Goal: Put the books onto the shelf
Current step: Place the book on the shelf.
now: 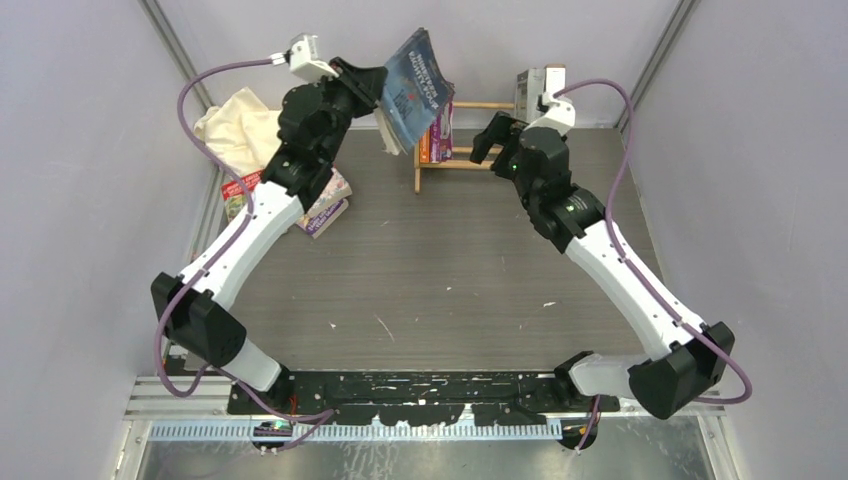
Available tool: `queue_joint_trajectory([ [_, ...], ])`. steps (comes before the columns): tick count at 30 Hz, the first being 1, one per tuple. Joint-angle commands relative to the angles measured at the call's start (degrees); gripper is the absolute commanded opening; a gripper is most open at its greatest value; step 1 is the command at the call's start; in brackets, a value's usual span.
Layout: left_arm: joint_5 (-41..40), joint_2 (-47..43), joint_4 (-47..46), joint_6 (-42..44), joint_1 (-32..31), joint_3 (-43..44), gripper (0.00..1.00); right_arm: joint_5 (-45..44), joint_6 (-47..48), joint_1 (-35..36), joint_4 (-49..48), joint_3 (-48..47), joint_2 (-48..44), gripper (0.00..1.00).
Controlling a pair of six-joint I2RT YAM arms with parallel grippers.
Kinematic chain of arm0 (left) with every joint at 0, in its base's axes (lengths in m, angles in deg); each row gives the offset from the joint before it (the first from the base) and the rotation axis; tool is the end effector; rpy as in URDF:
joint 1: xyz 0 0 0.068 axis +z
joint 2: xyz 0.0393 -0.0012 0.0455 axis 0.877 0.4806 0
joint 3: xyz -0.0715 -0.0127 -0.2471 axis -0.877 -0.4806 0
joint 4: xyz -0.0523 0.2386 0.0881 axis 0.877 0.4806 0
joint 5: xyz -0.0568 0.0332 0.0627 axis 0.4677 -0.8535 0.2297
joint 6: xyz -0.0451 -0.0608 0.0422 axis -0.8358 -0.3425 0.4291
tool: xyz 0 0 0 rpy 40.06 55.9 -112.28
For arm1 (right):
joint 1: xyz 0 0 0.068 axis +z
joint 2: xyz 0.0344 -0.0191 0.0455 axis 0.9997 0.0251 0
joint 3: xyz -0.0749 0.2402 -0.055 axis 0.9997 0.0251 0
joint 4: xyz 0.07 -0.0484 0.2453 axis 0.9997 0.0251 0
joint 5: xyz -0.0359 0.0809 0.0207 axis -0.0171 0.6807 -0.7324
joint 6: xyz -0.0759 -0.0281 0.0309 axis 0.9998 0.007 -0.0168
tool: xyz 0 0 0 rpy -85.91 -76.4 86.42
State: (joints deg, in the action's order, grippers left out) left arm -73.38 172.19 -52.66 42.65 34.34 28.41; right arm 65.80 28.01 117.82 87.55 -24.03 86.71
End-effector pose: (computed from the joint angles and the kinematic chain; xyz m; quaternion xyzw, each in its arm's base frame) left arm 0.3594 -0.1683 0.4604 -0.1276 0.6163 -0.3754 0.6804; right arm 0.3050 0.1368 0.3872 0.1174 0.7688 0.1586 0.6083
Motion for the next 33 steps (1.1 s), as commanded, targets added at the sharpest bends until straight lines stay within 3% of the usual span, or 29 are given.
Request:
queue_joint_trajectory([
  [1,-2.9,3.1,-11.2,4.5,-3.7,7.1,0.00,-3.1,-1.1,-2.8,-1.8,0.9,-4.7,0.96],
  [11,-8.2,14.8,-14.3,6.4,-9.5,16.1,0.00,2.2,-3.0,-8.3,-0.8,1.8,-4.6,0.97],
  [19,-8.1,10.8,-14.8,8.8,-10.5,12.5,0.00,10.0,-11.4,-11.1,-0.2,-4.7,0.5,1.00],
  [26,-4.9,2.4,-15.5,11.9,-10.9,4.3,0.00,12.3,-18.1,-11.2,13.1,-29.9,13.0,1.00],
  [33,-2.2,-2.5,-16.0,16.8,-12.5,-0.5,0.00,15.7,-23.9,-11.2,37.5,-66.7,32.3,0.98],
])
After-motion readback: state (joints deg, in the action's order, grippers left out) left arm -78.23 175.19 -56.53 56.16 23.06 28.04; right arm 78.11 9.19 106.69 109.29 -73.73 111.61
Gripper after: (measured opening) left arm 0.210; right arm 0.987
